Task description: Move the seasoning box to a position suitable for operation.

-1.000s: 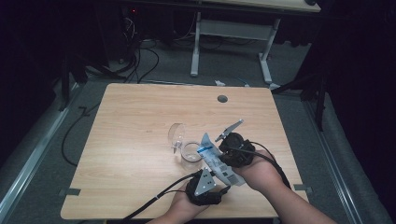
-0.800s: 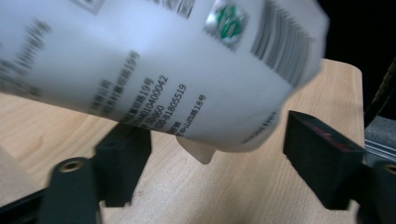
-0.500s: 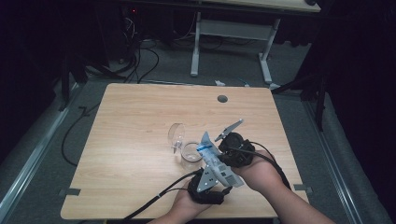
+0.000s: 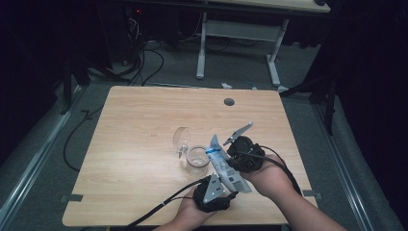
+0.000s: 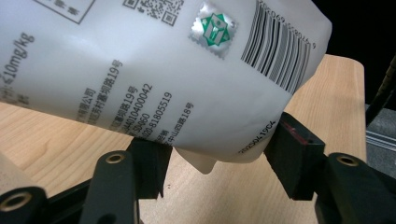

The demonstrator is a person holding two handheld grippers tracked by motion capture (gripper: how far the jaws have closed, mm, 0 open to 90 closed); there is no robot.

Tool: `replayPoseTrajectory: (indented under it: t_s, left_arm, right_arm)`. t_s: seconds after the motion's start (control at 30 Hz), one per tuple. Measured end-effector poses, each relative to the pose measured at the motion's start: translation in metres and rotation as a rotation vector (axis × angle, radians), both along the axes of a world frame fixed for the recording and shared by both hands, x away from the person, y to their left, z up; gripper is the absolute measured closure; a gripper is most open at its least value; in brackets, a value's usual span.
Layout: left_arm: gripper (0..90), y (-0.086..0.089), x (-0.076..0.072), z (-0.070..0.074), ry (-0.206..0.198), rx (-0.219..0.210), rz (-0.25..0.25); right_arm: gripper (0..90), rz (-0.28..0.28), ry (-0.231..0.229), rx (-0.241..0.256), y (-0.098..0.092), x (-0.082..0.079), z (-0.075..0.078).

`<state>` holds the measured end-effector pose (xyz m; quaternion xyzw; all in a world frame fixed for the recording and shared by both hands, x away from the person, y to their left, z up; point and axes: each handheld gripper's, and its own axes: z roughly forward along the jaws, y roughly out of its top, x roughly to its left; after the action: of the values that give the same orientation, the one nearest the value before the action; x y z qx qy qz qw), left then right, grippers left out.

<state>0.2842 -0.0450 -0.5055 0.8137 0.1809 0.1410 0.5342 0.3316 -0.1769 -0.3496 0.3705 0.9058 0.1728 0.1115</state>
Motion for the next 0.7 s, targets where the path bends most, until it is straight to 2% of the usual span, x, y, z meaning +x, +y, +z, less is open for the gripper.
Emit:
replayPoseTrajectory:
  t_s: [0.1,0.53,0.7]
  left_arm:
    - [45.0,0.0016,-0.0011,0.0005,0.006,0.007,-0.002]
    - [48.4,0.0088,-0.0044,0.0009,0.004,-0.013,-0.012]
    - [49.9,0.0093,-0.0050,0.0035,0.008,-0.025,-0.012]
  right_arm:
    - [90.0,0.000,0.007,0.004,0.0003,0.0007,-0.0014]
    - [89.8,0.000,0.043,0.022,0.0034,0.0054,-0.0039]
    - [89.7,-0.007,0.040,0.023,0.0042,0.0057,-0.0052]
